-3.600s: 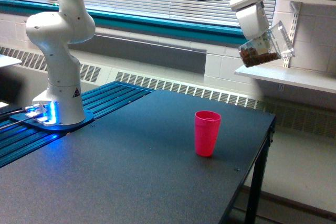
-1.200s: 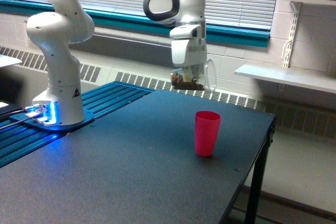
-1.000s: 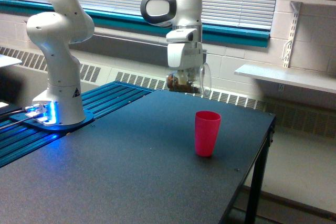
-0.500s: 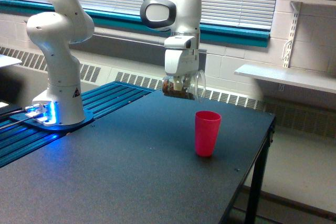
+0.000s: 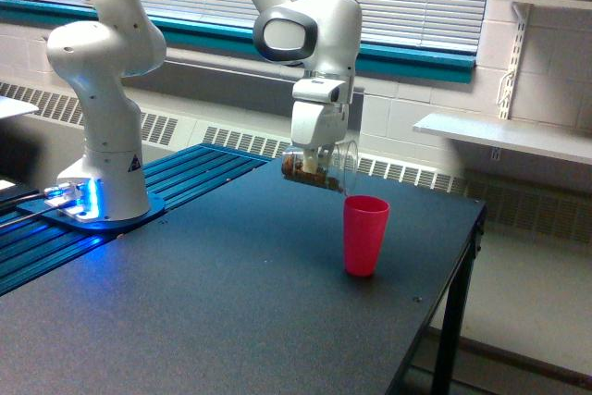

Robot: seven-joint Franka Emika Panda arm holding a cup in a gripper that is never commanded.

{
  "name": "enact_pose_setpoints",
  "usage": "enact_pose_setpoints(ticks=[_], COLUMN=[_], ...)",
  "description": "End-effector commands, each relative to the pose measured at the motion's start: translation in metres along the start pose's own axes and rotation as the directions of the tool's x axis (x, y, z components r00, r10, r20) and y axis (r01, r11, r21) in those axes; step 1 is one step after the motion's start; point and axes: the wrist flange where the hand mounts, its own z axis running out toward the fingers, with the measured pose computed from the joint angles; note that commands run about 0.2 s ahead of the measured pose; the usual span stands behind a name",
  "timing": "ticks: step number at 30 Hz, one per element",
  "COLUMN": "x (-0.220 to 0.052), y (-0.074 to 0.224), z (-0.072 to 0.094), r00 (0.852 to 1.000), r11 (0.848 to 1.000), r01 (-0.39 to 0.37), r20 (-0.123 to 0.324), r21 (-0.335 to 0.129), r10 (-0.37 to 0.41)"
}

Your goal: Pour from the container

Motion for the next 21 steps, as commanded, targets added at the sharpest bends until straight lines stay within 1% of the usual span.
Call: enact_pose_setpoints(ticks=[1,8,10,13,15,21], x=[0.006,0.007,0.007,0.005,0.005,0.009], y=[-0.01,-0.021,-0.023,-0.027,-0.027,-0.027], z=[-0.004,-0.001,0.001,0.003,0.006,0.005], r00=[1.0,0.999,0.999,0.998,0.997,0.997], r11=[1.0,0.998,0.998,0.996,0.995,0.993], r01=[0.021,0.046,0.053,0.065,0.07,0.074], r20=[-0.006,0.001,0.005,0.014,0.017,0.016], r21=[-0.01,-0.03,-0.046,-0.055,-0.07,-0.09], r10=[-0.021,-0.046,-0.053,-0.064,-0.069,-0.073])
